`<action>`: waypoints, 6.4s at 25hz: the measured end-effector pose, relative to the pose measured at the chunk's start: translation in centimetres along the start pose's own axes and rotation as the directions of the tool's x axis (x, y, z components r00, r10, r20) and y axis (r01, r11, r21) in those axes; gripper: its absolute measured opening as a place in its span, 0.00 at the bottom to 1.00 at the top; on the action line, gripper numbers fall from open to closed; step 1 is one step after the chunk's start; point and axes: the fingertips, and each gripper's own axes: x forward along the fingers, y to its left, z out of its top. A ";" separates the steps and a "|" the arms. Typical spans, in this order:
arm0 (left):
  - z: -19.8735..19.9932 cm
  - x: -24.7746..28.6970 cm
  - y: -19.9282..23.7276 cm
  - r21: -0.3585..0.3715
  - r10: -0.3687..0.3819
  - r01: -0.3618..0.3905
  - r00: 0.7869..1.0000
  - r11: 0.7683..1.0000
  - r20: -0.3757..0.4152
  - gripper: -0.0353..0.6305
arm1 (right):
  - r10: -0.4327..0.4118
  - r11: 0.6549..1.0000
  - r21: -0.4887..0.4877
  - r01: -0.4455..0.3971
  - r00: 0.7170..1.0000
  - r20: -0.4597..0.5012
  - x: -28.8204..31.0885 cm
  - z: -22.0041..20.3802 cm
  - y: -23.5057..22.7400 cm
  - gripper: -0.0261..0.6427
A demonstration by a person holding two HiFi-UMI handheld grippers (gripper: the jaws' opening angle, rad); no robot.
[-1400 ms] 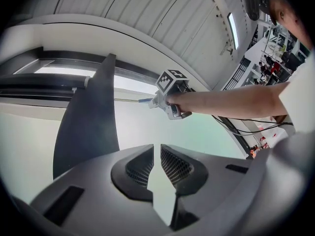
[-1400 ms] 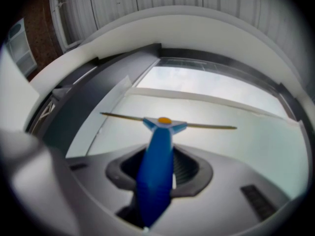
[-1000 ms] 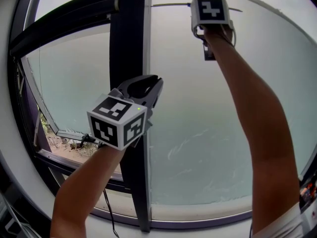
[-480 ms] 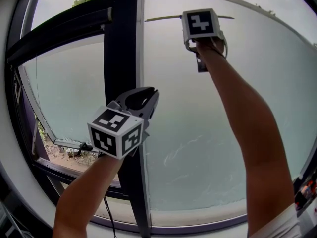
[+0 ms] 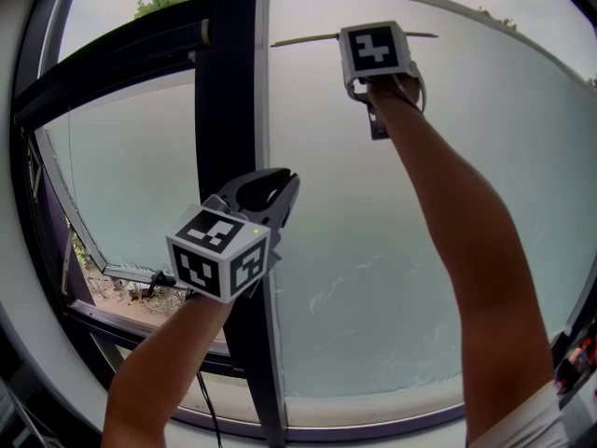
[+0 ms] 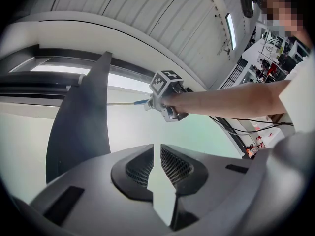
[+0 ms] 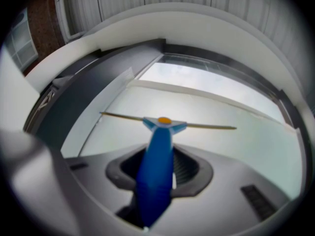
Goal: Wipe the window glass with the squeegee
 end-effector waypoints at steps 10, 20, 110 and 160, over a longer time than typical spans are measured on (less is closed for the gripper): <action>-0.8 -0.7 -0.5 -0.029 -0.004 0.004 1.000 1.000 -0.007 0.15 | -0.003 1.000 -0.001 0.003 1.000 -0.010 -0.3 -0.5 0.6 0.25; -1.1 -2.0 -1.7 -0.056 -0.026 0.025 1.000 0.998 -0.006 0.15 | -0.003 1.000 0.018 0.004 0.999 -0.040 -1.0 -2.1 1.2 0.25; -16.8 -9.9 -13.8 -0.371 -0.130 0.079 0.985 0.925 -0.115 0.15 | 0.039 0.997 0.074 -0.026 0.981 -0.190 -10.6 -25.3 8.8 0.25; -25.7 -15.7 -17.7 -0.500 -0.117 -0.031 0.958 0.865 -0.261 0.15 | 0.098 0.987 0.153 -0.049 0.937 -0.336 -16.7 -40.1 13.6 0.25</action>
